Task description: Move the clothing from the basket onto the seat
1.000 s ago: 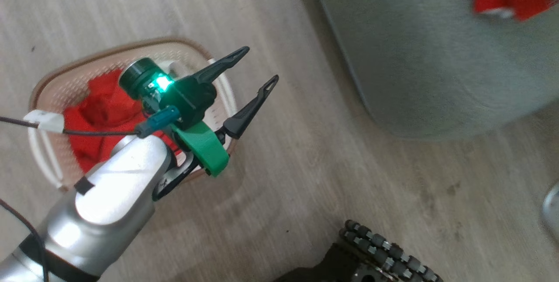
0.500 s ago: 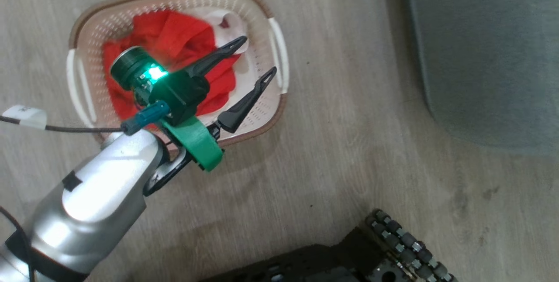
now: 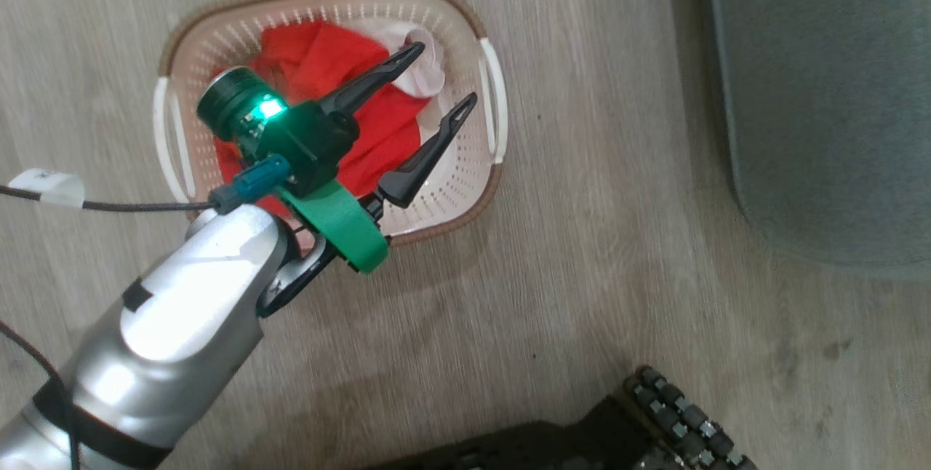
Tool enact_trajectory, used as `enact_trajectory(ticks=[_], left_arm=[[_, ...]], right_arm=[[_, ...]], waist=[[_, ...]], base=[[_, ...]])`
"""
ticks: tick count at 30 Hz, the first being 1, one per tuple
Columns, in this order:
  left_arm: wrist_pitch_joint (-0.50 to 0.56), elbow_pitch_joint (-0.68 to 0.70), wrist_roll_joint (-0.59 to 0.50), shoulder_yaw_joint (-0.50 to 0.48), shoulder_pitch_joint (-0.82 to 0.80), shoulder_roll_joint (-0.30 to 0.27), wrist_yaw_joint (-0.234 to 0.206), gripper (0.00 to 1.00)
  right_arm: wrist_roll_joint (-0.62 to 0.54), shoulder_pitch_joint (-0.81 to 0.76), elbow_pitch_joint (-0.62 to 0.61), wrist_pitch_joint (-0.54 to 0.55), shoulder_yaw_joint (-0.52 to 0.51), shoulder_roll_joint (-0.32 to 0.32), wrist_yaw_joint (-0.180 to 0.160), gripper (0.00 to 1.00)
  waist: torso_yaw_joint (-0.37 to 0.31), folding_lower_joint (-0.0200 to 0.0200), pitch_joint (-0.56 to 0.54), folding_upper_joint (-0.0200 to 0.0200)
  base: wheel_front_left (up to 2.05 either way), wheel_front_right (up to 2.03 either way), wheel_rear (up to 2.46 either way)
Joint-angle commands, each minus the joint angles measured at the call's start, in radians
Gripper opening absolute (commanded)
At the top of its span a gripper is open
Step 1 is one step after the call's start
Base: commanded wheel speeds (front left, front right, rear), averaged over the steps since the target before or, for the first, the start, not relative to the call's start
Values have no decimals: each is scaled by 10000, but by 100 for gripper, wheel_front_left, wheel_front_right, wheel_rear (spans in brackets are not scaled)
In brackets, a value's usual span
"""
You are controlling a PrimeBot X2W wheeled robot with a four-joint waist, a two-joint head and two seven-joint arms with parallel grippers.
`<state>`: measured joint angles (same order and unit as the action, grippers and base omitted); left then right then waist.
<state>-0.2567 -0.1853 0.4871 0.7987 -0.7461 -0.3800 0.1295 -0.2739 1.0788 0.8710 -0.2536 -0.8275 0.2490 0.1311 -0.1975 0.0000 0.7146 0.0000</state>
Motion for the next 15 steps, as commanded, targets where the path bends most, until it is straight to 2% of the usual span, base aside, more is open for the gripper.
enact_trajectory(ticks=[1,2,8,15], left_arm=[[-51,219,6,-406,-11,-54,12,100],[-51,117,18,-479,120,100,12,100],[-51,-300,36,-978,699,523,12,100],[-51,-855,-97,-2299,1597,1001,12,100]], right_arm=[[241,-552,-394,-78,289,200,-4,100],[588,-1132,-643,-79,782,164,-4,100],[1641,-2722,-1632,-80,2086,20,-4,100],[2743,-4248,-3209,-81,3852,-451,-4,100]], waist=[[-45,0,-360,0],[-59,0,-715,0],[-22,0,-1854,0],[310,0,-3118,0]], base=[[0,0,0],[0,0,0],[0,0,0],[0,0,0]])
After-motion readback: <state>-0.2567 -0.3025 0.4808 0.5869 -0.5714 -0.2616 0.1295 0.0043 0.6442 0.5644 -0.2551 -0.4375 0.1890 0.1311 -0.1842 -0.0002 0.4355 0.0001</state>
